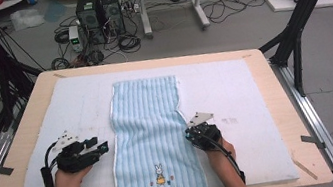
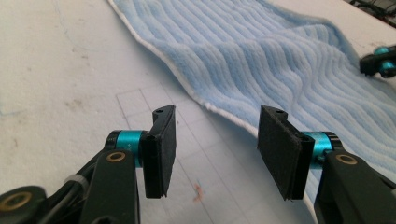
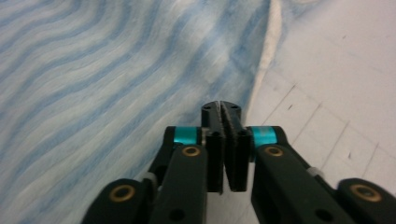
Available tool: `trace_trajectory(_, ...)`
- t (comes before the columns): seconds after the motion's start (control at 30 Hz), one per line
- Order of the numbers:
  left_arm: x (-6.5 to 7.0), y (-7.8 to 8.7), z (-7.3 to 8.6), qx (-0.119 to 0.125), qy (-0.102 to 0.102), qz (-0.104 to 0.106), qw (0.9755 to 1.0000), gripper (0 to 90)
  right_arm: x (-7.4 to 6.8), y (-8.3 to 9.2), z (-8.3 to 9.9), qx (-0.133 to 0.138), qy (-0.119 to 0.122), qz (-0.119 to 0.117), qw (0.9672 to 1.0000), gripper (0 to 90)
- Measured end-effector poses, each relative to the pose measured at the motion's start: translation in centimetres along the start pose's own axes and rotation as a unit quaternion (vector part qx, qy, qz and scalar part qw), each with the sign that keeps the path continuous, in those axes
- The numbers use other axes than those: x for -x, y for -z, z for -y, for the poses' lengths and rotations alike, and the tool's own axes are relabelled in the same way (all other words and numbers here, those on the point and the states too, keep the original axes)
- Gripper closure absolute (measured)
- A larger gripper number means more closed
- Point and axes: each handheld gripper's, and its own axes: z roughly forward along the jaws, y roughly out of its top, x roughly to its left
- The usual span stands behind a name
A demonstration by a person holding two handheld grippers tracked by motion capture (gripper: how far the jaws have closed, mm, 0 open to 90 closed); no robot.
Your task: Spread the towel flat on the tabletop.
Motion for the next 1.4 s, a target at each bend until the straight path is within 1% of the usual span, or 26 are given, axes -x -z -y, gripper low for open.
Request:
trace_trajectory(0.07, -0.2, -0.3, -0.4, 0.002, -0.003, 0.002, 1.0000, 47.9, 0.2, 0.6, 0.2, -0.018, -0.004, -0.016, 0.9997, 89.6)
trace_trajectory(0.17, -0.6, -0.8, -1.0, 0.005, -0.001, 0.001, 1.0000, 48.0, 0.3, 1.7, 0.9, -0.027, -0.015, -0.054, 0.9981, 89.5)
trace_trajectory(0.2, -0.8, -1.0, -1.2, 0.005, 0.001, 0.001, 1.0000, 47.9, 0.4, 2.0, 1.1, -0.028, -0.016, -0.052, 0.9981, 89.0)
trace_trajectory(0.23, -0.9, -1.3, -1.4, 0.005, 0.002, 0.001, 1.0000, 47.9, 0.5, 2.2, 1.2, -0.025, -0.014, -0.053, 0.9982, 84.5)
trace_trajectory(0.27, -1.1, -1.5, -1.6, 0.004, 0.001, 0.002, 1.0000, 47.8, 0.8, 2.2, 1.2, -0.012, -0.016, -0.062, 0.9979, 81.2)
trace_trajectory(0.3, -1.2, -1.8, -1.7, 0.005, 0.000, 0.001, 1.0000, 47.8, 1.2, 2.2, 1.0, 0.006, -0.022, -0.063, 0.9977, 77.9)
trace_trajectory(0.37, -1.4, -2.2, -2.0, 0.007, -0.004, 0.000, 1.0000, 47.7, 2.1, 2.0, 0.4, 0.032, -0.044, -0.057, 0.9969, 72.1)
trace_trajectory(0.43, -1.7, -2.5, -2.3, 0.011, -0.007, 0.000, 0.9999, 47.7, 3.0, 1.6, -0.5, 0.062, -0.062, -0.044, 0.9952, 67.6)
trace_trajectory(0.5, -1.9, -2.7, -2.5, 0.012, -0.005, -0.001, 0.9999, 47.3, 3.8, 1.0, -1.5, 0.080, -0.081, -0.025, 0.9932, 61.3)
trace_trajectory(0.57, -2.2, -3.0, -2.8, 0.010, 0.003, -0.002, 0.9999, 47.1, 4.6, 0.4, -2.4, 0.093, -0.097, -0.013, 0.9909, 56.0)
trace_trajectory(0.6, -2.4, -3.1, -2.8, 0.008, 0.002, -0.001, 1.0000, 47.1, 5.3, -0.3, -3.4, 0.097, -0.109, 0.005, 0.9893, 55.1)
trace_trajectory(0.67, -2.6, -3.4, -3.0, 0.012, 0.004, -0.002, 0.9999, 47.1, 6.2, -1.5, -4.7, 0.089, -0.114, 0.023, 0.9892, 55.4)
trace_trajectory(0.77, -2.9, -3.7, -2.9, 0.013, 0.007, -0.004, 0.9999, 47.1, 7.0, -3.9, -6.4, 0.068, -0.119, 0.018, 0.9904, 56.8)
trace_trajectory(0.8, -2.9, -3.8, -2.8, 0.013, 0.010, -0.004, 0.9999, 47.1, 7.2, -4.7, -6.8, 0.057, -0.117, 0.023, 0.9913, 57.5)
trace_trajectory(0.9, -3.1, -4.0, -2.7, 0.008, 0.009, -0.005, 0.9999, 47.1, 7.4, -6.9, -7.4, 0.026, -0.113, 0.024, 0.9930, 62.2)
trace_trajectory(0.97, -3.2, -4.0, -2.7, 0.006, 0.011, -0.004, 0.9999, 47.0, 7.4, -8.0, -7.7, 0.007, -0.098, 0.033, 0.9946, 70.6)
trace_trajectory(1.0, -3.2, -4.0, -2.7, 0.005, 0.011, -0.004, 0.9999, 46.7, 7.5, -8.4, -7.7, -0.002, -0.092, 0.038, 0.9951, 77.1)
trace_trajectory(1.03, -3.2, -4.0, -2.7, 0.004, 0.012, -0.004, 0.9999, 46.6, 7.6, -8.6, -7.7, 0.000, -0.089, 0.039, 0.9953, 82.5)
trace_trajectory(1.07, -3.3, -4.0, -2.6, 0.002, 0.012, -0.004, 0.9999, 46.4, 7.7, -8.7, -7.8, 0.004, -0.089, 0.048, 0.9948, 87.7)
trace_trajectory(1.13, -3.3, -4.0, -2.6, 0.001, 0.015, -0.004, 0.9999, 46.4, 7.9, -8.7, -7.9, -0.005, -0.070, 0.099, 0.9926, 88.0)
trace_trajectory(1.17, -3.3, -4.0, -2.6, 0.000, 0.015, -0.004, 0.9999, 46.4, 8.1, -8.8, -7.8, -0.008, -0.070, 0.114, 0.9910, 88.0)
trace_trajectory(1.2, -3.3, -4.0, -2.6, 0.000, 0.016, -0.004, 0.9999, 46.3, 8.5, -8.7, -7.5, -0.008, -0.075, 0.137, 0.9877, 87.9)
trace_trajectory(1.23, -3.3, -4.0, -2.6, -0.001, 0.015, -0.003, 0.9999, 46.2, 9.1, -8.7, -7.2, -0.008, -0.085, 0.145, 0.9858, 87.6)
trace_trajectory(1.27, -3.3, -4.0, -2.6, -0.002, 0.016, -0.002, 0.9999, 46.2, 9.6, -8.7, -6.9, 0.001, -0.103, 0.141, 0.9847, 84.7)
trace_trajectory(1.33, -3.4, -4.2, -2.5, -0.002, 0.018, -0.003, 0.9998, 46.1, 10.1, -8.5, -6.6, 0.014, -0.125, 0.132, 0.9832, 73.8)
trace_trajectory(1.4, -3.5, -4.4, -2.5, -0.004, 0.022, -0.001, 0.9998, 46.1, 10.1, -8.1, -6.4, 0.024, -0.126, 0.122, 0.9842, 70.4)
